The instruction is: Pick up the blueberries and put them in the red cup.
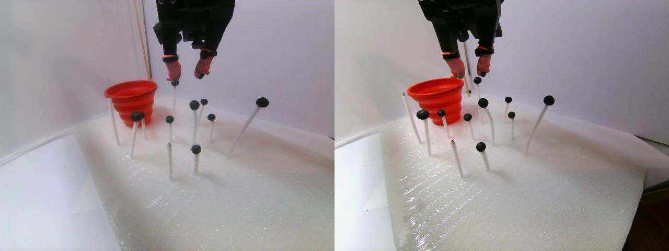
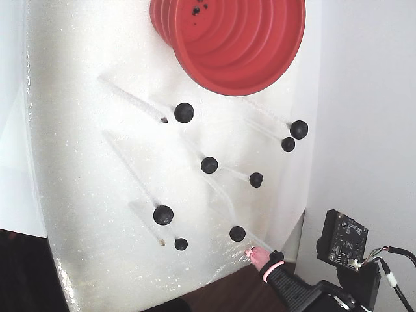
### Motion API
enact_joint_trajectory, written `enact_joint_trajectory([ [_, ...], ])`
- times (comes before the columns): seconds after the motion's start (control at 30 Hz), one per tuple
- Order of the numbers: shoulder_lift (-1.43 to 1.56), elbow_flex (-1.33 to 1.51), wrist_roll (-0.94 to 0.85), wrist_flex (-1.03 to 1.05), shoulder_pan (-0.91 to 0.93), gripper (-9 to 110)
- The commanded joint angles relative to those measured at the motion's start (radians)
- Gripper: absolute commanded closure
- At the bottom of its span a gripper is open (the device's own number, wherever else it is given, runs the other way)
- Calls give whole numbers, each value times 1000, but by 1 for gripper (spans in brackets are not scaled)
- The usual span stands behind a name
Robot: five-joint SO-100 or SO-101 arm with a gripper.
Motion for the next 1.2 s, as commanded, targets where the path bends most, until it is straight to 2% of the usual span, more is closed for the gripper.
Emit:
enact_joint_trajectory([
  [0.0, -14, -29, -8, -38, 12, 84],
  [1.17, -265, -127, -40, -183, 44, 84],
])
